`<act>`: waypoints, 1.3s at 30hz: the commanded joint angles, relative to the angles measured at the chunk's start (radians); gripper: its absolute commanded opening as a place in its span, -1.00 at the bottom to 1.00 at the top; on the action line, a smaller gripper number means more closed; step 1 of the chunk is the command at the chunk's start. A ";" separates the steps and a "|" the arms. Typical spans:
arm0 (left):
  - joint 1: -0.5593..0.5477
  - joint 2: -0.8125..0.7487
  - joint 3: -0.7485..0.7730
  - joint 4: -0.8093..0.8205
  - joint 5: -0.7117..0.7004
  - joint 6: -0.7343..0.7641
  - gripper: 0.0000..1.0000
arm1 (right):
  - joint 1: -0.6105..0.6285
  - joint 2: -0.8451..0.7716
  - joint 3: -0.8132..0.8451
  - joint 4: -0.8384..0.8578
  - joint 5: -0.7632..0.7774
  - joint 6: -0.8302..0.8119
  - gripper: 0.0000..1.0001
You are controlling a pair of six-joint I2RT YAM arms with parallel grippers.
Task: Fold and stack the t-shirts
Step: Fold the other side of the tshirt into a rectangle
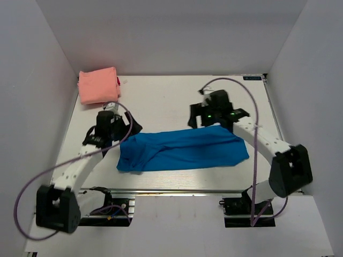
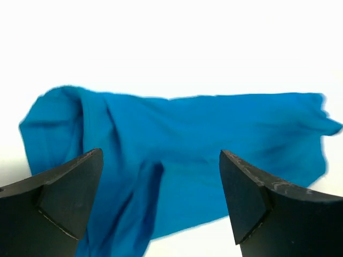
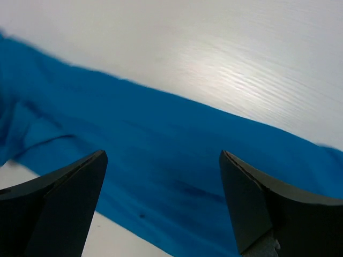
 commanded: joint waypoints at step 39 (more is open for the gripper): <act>0.022 0.307 0.052 0.020 -0.212 -0.018 0.99 | 0.512 0.585 0.290 0.358 -0.387 -0.173 -0.47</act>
